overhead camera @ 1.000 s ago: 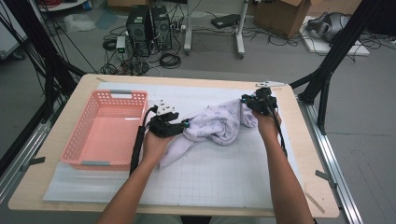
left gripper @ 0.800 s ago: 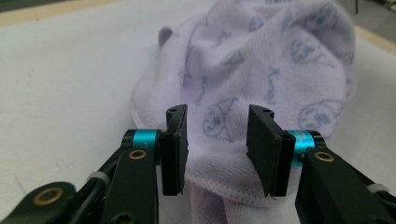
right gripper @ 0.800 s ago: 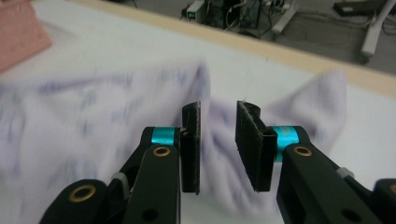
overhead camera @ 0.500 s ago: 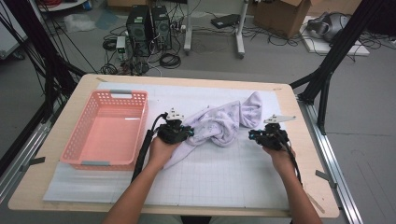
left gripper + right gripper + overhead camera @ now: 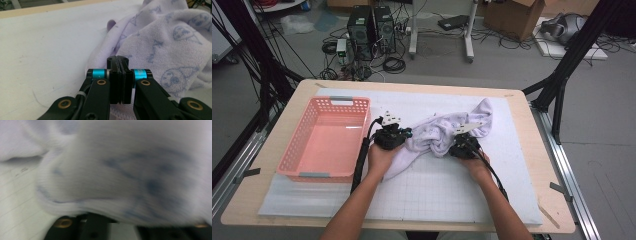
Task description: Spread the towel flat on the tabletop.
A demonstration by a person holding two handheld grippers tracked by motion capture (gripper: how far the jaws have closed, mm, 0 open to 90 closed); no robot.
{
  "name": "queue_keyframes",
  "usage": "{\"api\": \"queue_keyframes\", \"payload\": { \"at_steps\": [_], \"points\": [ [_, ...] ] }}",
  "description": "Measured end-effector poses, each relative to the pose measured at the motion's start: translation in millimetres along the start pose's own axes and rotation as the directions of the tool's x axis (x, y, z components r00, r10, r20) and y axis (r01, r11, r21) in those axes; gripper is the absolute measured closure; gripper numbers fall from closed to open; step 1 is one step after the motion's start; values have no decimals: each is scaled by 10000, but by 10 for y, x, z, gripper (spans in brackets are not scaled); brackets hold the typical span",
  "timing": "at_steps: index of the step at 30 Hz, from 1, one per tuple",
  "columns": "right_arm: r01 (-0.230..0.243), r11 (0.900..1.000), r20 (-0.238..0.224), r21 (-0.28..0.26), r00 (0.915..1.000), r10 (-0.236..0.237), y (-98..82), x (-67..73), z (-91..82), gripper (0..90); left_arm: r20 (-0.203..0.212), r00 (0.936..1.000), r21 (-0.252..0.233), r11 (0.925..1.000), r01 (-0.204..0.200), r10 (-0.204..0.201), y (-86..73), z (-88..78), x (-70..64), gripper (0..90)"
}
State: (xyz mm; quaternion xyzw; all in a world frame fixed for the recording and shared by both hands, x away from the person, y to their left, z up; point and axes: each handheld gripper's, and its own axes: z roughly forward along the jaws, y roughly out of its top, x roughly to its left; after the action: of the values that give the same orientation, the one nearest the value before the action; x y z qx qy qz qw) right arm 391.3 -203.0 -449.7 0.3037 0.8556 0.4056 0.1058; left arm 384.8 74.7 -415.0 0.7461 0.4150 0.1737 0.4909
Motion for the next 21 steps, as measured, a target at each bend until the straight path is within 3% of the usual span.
{"api": "queue_keyframes", "payload": {
  "at_steps": [2, 4, 5, 6, 7, 8, 9, 10, 13, 14, 15, 17, 21],
  "points": [
    [-439, 9988, -520, -214, 9977, 427, -12, -21, -46, 898, -94, 9999, -166, 9998, 92, -94, 12, -28, 19, 882],
    [-670, 9969, -584, -405, 9962, 645, -22, -44, -81, 898, -175, 9996, -326, 9993, 198, -203, 21, -49, 38, 882],
    [-996, 9924, -605, -721, 9936, 954, -20, -84, -149, 839, -212, 9996, -397, 9990, 203, -211, 26, -59, 48, 882],
    [-996, 9924, -605, -721, 9936, 954, -20, -84, -149, 839, -240, 9994, -444, 9987, 230, -241, 29, -65, 52, 882],
    [-1433, 9835, -592, -1107, 9887, 1373, -7, -111, -187, 570, -268, 9993, -480, 9986, 240, -253, 29, -66, 56, 882],
    [-1433, 9835, -592, -1107, 9887, 1373, -7, -111, -187, 570, -268, 9993, -480, 9986, 240, -253, 29, -66, 56, 882],
    [-1610, 9785, -751, -1290, 9855, 1523, -3, -121, -179, 502, -247, 9994, -446, 9987, 243, -254, 26, -60, 58, 882],
    [-1566, 9802, -734, -1215, 9862, 1485, 14, -88, -97, 423, -231, 9993, -439, 9987, 270, -280, 22, -50, 54, 882],
    [-1117, 9918, -291, -615, 9935, 1101, 79, 21, 105, 450, -199, 9994, -519, 9983, 281, -292, 20, -21, 22, 882],
    [-857, 9943, -108, -635, 9963, 852, 117, 57, 134, 562, -199, 9994, -519, 9983, 281, -292, 20, -21, 22, 882],
    [-718, 9954, -219, -638, 9973, 705, 150, 77, 159, 715, -223, 9994, -499, 9984, 255, -267, 22, -25, 22, 882],
    [-452, 9980, -171, -450, 9989, 445, 188, 112, 178, 809, -280, 9992, -522, 9983, 269, -284, 26, -44, 42, 882],
    [-1140, 9935, -953, -12, 9890, 1134, 109, 71, -11, 818, -385, 9989, -561, 9981, 241, -262, 31, -84, 83, 882]
  ]
}}
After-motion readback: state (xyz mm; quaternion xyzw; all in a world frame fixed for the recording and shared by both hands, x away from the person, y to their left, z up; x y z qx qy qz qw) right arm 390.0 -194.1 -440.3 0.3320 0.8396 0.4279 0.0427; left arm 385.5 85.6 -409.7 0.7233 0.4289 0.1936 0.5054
